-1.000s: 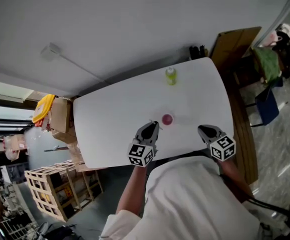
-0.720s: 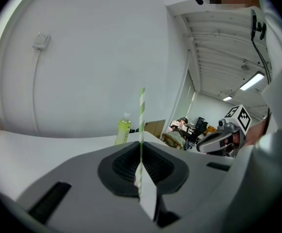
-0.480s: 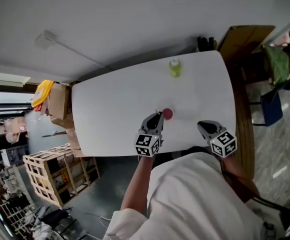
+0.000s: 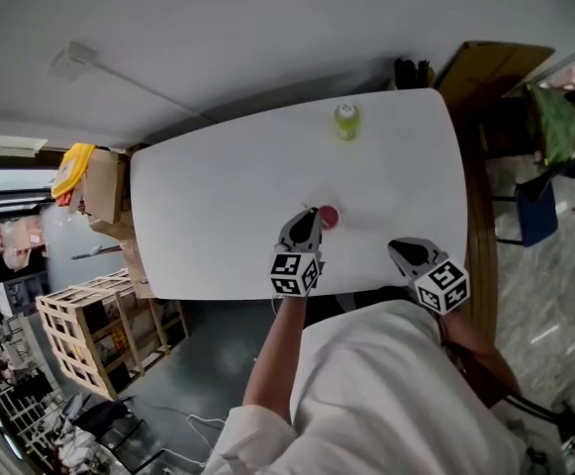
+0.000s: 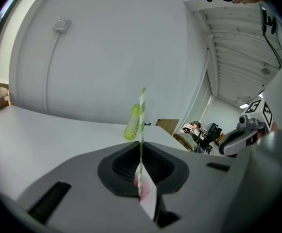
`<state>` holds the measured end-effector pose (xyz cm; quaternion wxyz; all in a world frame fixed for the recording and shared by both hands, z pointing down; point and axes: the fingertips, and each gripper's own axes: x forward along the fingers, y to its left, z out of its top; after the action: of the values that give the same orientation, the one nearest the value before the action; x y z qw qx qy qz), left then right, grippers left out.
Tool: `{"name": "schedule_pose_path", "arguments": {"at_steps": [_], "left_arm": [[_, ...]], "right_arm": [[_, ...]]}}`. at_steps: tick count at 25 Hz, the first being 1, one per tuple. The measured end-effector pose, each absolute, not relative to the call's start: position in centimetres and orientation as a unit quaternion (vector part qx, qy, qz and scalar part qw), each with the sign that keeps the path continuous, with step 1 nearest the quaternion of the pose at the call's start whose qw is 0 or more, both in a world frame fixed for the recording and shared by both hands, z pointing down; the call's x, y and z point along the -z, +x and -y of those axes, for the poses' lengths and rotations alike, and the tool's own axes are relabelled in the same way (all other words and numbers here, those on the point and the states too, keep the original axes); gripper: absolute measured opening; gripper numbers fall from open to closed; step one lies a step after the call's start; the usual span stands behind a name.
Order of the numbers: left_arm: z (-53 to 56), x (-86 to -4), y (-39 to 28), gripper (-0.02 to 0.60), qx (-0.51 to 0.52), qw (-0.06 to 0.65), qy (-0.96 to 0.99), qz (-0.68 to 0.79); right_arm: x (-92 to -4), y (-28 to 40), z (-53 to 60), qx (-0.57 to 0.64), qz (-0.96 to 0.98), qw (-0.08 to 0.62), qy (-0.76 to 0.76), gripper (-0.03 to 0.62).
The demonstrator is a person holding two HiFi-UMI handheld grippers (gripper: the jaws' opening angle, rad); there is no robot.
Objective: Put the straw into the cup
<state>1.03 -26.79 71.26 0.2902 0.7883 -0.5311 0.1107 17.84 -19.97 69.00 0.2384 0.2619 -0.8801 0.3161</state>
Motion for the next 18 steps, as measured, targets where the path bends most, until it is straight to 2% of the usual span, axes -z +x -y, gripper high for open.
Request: {"name": "schedule_pose_path", "arguments": {"at_steps": [18], "left_arm": [[27.2,-75.2,1.4,0.020,-0.138,0.314,0.758,0.554]], "right_arm": [[-71.2,17.0,20.1,-0.340,0.874,0.239,0.253,0.037]]}}
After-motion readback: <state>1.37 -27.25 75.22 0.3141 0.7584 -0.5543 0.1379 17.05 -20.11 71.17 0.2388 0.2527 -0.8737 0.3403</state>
